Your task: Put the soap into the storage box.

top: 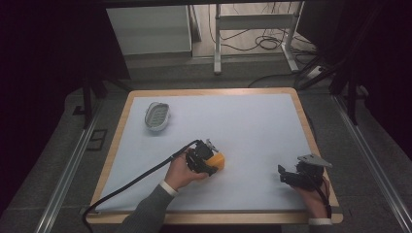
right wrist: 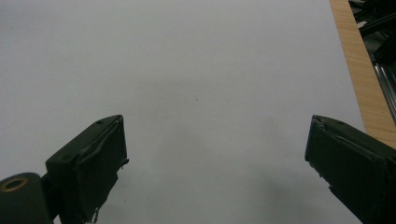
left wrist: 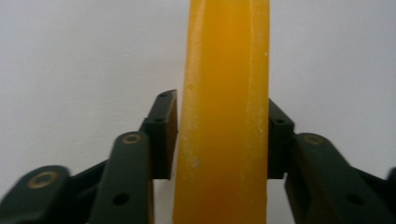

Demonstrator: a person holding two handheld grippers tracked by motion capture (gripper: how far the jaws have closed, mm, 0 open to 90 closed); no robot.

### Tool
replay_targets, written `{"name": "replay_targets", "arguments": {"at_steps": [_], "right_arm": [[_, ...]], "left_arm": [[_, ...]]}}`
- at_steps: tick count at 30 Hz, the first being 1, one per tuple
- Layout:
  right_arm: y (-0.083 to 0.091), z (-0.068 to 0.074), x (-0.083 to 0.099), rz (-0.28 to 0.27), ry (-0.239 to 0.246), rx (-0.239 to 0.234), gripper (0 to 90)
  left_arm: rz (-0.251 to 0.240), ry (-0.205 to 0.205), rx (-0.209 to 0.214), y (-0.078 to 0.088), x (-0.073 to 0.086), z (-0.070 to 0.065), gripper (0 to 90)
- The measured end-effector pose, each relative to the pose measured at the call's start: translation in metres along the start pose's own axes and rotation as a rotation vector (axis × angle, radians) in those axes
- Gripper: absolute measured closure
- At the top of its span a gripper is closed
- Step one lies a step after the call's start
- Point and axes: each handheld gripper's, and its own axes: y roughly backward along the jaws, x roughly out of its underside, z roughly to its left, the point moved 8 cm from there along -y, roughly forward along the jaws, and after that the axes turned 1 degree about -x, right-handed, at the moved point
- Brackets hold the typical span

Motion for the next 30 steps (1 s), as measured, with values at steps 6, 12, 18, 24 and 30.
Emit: {"name": "replay_targets", "arguments": {"at_steps": [6,12,18,24,30], "right_arm": [[-0.001,0.0,0.001,0.006,0.004,0.002,5.6],[0.0,0.0,0.0,0.002,0.002,0.003,5.7],[0.001,-0.001,0.0,0.0,0.003,0.003,5.7],[0.001,-0.001,0.0,-0.004,-0.001,0.004,5.7],[0.002,-0.001,-0.001,-0.007,0.0,0.005,5.7]], "left_arm": [[-0.01,-0.025,-0.022,0.001,0.0,0.0,60.4],[-0.011,-0.023,-0.005,0.003,0.0,0.001,60.9],[-0.019,-0.018,0.004,0.006,-0.001,0.003,60.9],[-0.057,-0.006,0.005,0.018,-0.005,0.005,61.0],[-0.089,-0.001,-0.006,0.033,-0.007,0.008,61.0]]}}
